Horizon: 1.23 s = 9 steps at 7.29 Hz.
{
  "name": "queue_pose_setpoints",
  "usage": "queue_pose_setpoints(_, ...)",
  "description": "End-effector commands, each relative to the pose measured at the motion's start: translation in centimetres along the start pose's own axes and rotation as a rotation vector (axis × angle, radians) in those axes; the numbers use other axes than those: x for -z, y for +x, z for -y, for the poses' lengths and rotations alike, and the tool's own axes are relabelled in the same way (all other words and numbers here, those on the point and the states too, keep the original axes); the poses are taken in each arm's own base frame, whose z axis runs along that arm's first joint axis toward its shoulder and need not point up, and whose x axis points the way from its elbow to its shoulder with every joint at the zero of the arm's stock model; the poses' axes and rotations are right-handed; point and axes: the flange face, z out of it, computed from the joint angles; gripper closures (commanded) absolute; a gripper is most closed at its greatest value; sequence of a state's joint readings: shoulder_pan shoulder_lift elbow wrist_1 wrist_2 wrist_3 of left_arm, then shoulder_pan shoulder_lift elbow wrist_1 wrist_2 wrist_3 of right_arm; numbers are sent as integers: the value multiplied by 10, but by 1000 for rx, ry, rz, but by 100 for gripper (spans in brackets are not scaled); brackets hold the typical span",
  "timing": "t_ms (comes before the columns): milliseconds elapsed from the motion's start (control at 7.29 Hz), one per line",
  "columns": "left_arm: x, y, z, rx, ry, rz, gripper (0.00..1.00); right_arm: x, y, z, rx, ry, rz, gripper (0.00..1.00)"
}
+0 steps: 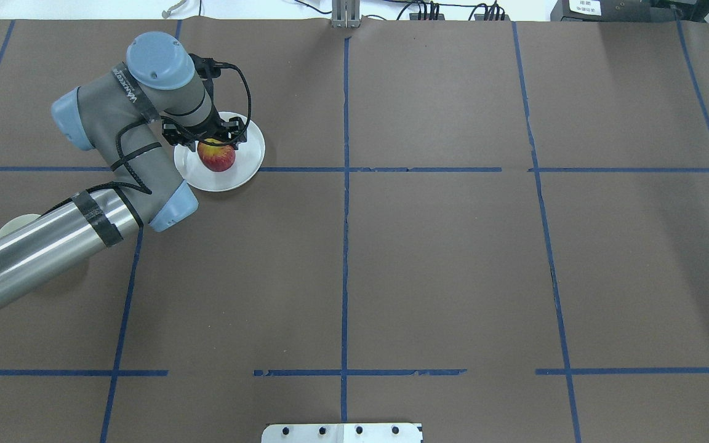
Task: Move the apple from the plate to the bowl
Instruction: 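Lower the left gripper and close it around the apple, then lift the apple and carry it with the left gripper over the white bowl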
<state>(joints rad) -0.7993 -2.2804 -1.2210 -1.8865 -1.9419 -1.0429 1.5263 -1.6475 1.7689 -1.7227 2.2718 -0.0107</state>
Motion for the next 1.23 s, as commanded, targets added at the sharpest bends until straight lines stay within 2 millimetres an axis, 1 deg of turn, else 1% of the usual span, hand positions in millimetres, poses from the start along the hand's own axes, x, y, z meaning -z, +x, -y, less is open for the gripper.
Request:
queue_pose_setpoints(0, -1, -1, 0, -1, -1, 2, 58, 0, 0, 0, 1, 1, 0, 0)
queue_pose_setpoints(137, -1, -2, -1, -1, -5, 6, 87, 0, 0, 0, 1, 1, 0, 0)
queue_pose_setpoints(274, 3, 0, 0, 0, -4, 6, 100, 0, 0, 0, 1, 1, 0, 0)
queue_pose_setpoints(411, 24, 2, 2, 0, 12, -11, 100, 0, 0, 0, 1, 0, 0, 0)
queue_pose_setpoints(548, 63, -6, 2, 18, 16, 7, 100, 0, 0, 0, 1, 1, 0, 0)
queue_pose_setpoints(685, 101, -30, -27, -32, 27, -5, 100, 0, 0, 0, 0, 0, 0, 0)
queue_pose_setpoints(823, 126, -68, -59, -50, 46, -27, 100, 0, 0, 0, 0, 0, 0, 0)
queue_pose_setpoints(960, 144, -113, -93, -118, 51, -28, 100, 0, 0, 0, 0, 0, 0, 0)
queue_pose_setpoints(1097, 146, -152, -117, -151, 36, -6, 100, 0, 0, 0, 0, 0, 0, 0)
